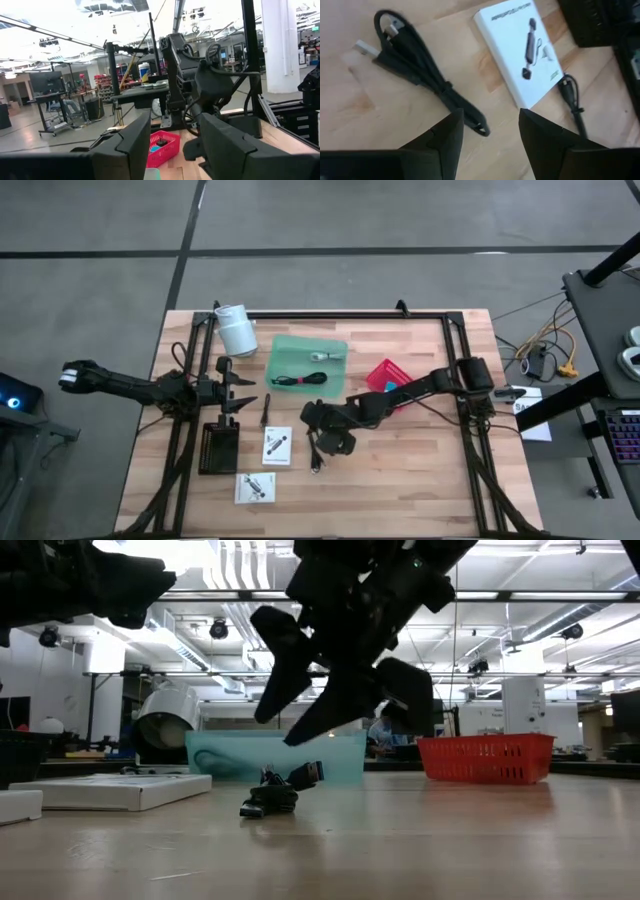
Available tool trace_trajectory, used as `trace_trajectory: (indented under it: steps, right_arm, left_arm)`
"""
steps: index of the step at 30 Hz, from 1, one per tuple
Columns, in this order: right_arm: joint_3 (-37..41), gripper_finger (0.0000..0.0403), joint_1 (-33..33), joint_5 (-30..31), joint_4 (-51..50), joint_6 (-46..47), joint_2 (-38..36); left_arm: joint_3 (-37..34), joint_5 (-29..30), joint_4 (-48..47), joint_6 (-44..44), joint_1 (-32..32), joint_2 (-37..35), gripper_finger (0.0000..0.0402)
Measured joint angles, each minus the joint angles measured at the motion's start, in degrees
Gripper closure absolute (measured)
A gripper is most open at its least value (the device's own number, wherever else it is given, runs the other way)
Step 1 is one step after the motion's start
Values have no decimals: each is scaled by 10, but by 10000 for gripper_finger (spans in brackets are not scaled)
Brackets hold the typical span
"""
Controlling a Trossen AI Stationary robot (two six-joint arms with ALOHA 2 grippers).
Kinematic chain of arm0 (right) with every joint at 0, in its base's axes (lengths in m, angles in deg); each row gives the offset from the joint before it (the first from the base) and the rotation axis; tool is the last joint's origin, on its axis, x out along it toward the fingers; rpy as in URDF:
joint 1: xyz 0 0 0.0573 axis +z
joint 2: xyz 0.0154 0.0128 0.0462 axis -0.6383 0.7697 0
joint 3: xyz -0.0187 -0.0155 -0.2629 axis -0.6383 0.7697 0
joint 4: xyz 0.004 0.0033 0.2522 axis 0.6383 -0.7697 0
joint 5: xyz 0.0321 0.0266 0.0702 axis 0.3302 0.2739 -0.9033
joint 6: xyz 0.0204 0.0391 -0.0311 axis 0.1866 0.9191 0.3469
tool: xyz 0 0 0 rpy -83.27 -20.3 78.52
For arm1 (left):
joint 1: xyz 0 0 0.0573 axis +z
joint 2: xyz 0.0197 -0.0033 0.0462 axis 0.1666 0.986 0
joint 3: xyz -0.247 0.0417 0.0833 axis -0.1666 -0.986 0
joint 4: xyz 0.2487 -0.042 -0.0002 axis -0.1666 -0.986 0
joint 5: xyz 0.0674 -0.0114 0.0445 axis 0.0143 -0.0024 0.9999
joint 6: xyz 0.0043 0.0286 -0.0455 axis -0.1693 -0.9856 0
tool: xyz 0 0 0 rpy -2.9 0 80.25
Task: Pick and place items into bin
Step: Put the right black charger cable into the transparent green bin
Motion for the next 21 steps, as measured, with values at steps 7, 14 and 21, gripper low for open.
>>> trace_trajectory:
  steps: [7,14,21]
  right_arm:
    - [1,225,0,1,5,-6,8]
    - [-4,225,0,7,6,-54,43]
    - [-20,229,1,7,5,-65,53]
  left_arm:
    - [0,0,0,0,0,0,244]
    - [0,0,0,0,0,0,244]
    - [0,0,0,0,0,0,244]
